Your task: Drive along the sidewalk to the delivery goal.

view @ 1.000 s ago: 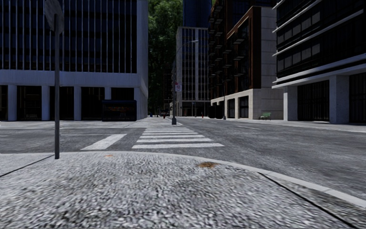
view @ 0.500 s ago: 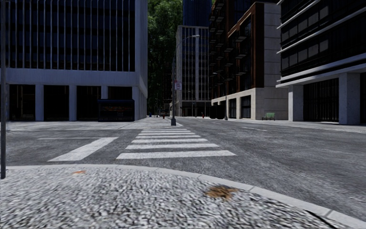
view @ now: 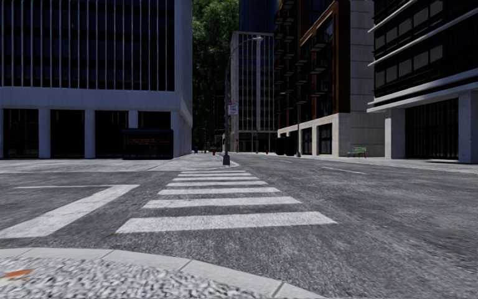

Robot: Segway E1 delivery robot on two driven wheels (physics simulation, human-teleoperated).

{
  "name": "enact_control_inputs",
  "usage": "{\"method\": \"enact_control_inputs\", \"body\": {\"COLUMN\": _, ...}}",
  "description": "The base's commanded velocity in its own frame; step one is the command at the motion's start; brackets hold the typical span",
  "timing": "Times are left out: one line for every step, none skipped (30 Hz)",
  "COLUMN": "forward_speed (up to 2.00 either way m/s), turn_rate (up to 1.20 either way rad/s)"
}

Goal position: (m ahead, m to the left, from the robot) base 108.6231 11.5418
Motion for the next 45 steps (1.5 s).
{"method": "enact_control_inputs", "body": {"forward_speed": 2.0, "turn_rate": 0.12}}
{"method": "enact_control_inputs", "body": {"forward_speed": 2.0, "turn_rate": 0.12}}
{"method": "enact_control_inputs", "body": {"forward_speed": 2.0, "turn_rate": 0.12}}
{"method": "enact_control_inputs", "body": {"forward_speed": 2.0, "turn_rate": 0.12}}
{"method": "enact_control_inputs", "body": {"forward_speed": 2.0, "turn_rate": 0.12}}
{"method": "enact_control_inputs", "body": {"forward_speed": 2.0, "turn_rate": 0.17}}
{"method": "enact_control_inputs", "body": {"forward_speed": 2.0, "turn_rate": 0.21}}
{"method": "enact_control_inputs", "body": {"forward_speed": 2.0, "turn_rate": 0.23}}
{"method": "enact_control_inputs", "body": {"forward_speed": 2.0, "turn_rate": 0.23}}
{"method": "enact_control_inputs", "body": {"forward_speed": 2.0, "turn_rate": 0.23}}
{"method": "enact_control_inputs", "body": {"forward_speed": 2.0, "turn_rate": 0.23}}
{"method": "enact_control_inputs", "body": {"forward_speed": 2.0, "turn_rate": 0.23}}
{"method": "enact_control_inputs", "body": {"forward_speed": 2.0, "turn_rate": 0.23}}
{"method": "enact_control_inputs", "body": {"forward_speed": 2.0, "turn_rate": 0.17}}
{"method": "enact_control_inputs", "body": {"forward_speed": 2.0, "turn_rate": 0.0}}
{"method": "enact_control_inputs", "body": {"forward_speed": 2.0, "turn_rate": 0.0}}
{"method": "enact_control_inputs", "body": {"forward_speed": 2.0, "turn_rate": 0.0}}
{"method": "enact_control_inputs", "body": {"forward_speed": 2.0, "turn_rate": 0.0}}
{"method": "enact_control_inputs", "body": {"forward_speed": 2.0, "turn_rate": 0.0}}
{"method": "enact_control_inputs", "body": {"forward_speed": 2.0, "turn_rate": 0.0}}
{"method": "enact_control_inputs", "body": {"forward_speed": 2.0, "turn_rate": 0.0}}
{"method": "enact_control_inputs", "body": {"forward_speed": 2.0, "turn_rate": 0.0}}
{"method": "enact_control_inputs", "body": {"forward_speed": 2.0, "turn_rate": 0.0}}
{"method": "enact_control_inputs", "body": {"forward_speed": 2.0, "turn_rate": 0.0}}
{"method": "enact_control_inputs", "body": {"forward_speed": 2.0, "turn_rate": 0.0}}
{"method": "enact_control_inputs", "body": {"forward_speed": 2.0, "turn_rate": 0.0}}
{"method": "enact_control_inputs", "body": {"forward_speed": 2.0, "turn_rate": 0.0}}
{"method": "enact_control_inputs", "body": {"forward_speed": 2.0, "turn_rate": 0.0}}
{"method": "enact_control_inputs", "body": {"forward_speed": 2.0, "turn_rate": 0.0}}
{"method": "enact_control_inputs", "body": {"forward_speed": 2.0, "turn_rate": 0.0}}
{"method": "enact_control_inputs", "body": {"forward_speed": 2.0, "turn_rate": 0.0}}
{"method": "enact_control_inputs", "body": {"forward_speed": 2.0, "turn_rate": 0.0}}
{"method": "enact_control_inputs", "body": {"forward_speed": 2.0, "turn_rate": 0.0}}
{"method": "enact_control_inputs", "body": {"forward_speed": 2.0, "turn_rate": 0.0}}
{"method": "enact_control_inputs", "body": {"forward_speed": 2.0, "turn_rate": 0.0}}
{"method": "enact_control_inputs", "body": {"forward_speed": 2.0, "turn_rate": 0.0}}
{"method": "enact_control_inputs", "body": {"forward_speed": 2.0, "turn_rate": 0.0}}
{"method": "enact_control_inputs", "body": {"forward_speed": 2.0, "turn_rate": 0.0}}
{"method": "enact_control_inputs", "body": {"forward_speed": 2.0, "turn_rate": 0.0}}
{"method": "enact_control_inputs", "body": {"forward_speed": 2.0, "turn_rate": 0.0}}
{"method": "enact_control_inputs", "body": {"forward_speed": 2.0, "turn_rate": 0.0}}
{"method": "enact_control_inputs", "body": {"forward_speed": 2.0, "turn_rate": 0.0}}
{"method": "enact_control_inputs", "body": {"forward_speed": 2.0, "turn_rate": 0.0}}
{"method": "enact_control_inputs", "body": {"forward_speed": 2.0, "turn_rate": 0.0}}
{"method": "enact_control_inputs", "body": {"forward_speed": 2.0, "turn_rate": 0.0}}
